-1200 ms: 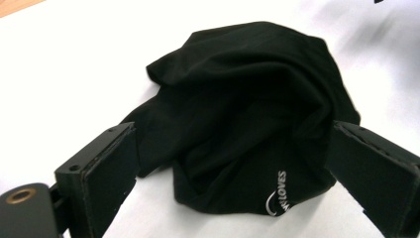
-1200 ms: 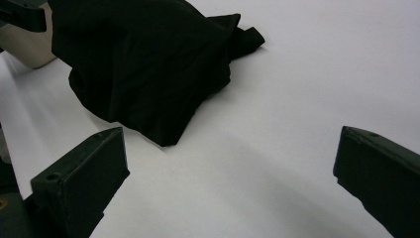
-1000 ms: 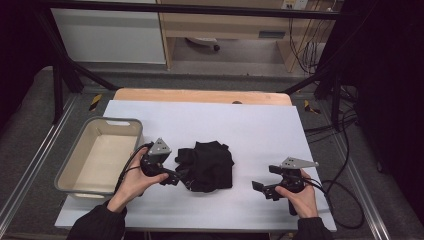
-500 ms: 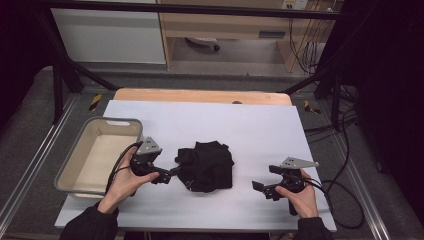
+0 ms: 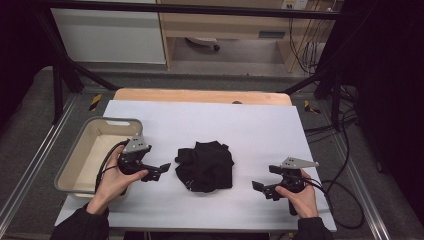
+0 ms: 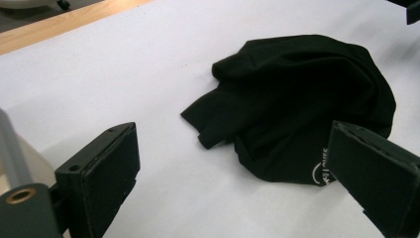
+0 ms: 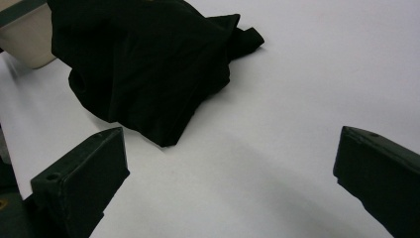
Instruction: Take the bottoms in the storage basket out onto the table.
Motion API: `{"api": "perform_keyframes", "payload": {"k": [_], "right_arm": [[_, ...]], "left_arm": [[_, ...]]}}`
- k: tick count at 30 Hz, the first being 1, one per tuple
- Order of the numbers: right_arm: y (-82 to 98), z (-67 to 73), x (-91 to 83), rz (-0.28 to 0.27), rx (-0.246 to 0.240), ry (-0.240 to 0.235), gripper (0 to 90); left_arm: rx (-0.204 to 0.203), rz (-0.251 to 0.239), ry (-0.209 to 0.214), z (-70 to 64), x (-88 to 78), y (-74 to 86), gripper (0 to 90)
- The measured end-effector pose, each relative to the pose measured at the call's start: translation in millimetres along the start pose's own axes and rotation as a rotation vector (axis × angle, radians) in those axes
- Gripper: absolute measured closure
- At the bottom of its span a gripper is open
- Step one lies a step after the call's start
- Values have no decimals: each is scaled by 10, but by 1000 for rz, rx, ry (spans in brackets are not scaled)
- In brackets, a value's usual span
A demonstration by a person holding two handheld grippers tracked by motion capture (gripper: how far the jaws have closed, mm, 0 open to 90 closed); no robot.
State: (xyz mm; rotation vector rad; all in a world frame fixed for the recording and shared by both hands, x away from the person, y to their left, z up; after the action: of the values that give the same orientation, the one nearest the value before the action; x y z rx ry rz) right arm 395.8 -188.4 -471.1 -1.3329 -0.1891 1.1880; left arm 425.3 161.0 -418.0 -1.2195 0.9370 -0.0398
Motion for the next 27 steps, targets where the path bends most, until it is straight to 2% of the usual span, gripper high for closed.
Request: {"api": "perform_keyframes", "payload": {"k": [12, 21, 27], "right_arm": [[-3, 1, -3, -2, 2, 0, 9], [-2, -1, -1, -2, 1, 1, 9], [3, 0, 1, 3, -1, -1, 9]], "left_arm": [[-15, -14, -45, 195, -146, 99, 54], [-35, -20, -70, 304, -260, 175, 52], [-31, -10, -89, 355, -320, 247, 53]]}}
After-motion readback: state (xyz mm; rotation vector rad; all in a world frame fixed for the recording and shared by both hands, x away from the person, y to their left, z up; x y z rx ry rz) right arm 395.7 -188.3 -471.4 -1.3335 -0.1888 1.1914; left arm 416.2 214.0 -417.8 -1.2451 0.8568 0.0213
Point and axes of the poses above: each handheld gripper's, and its own axes: x roughly forward along the jaws, y roughly out of its underside, z roughly to its left, the point moved 9 cm from there along x, roughly forward along the jaws, and after that the axes turned 6 degrees about -y, right-handed, at the moved point
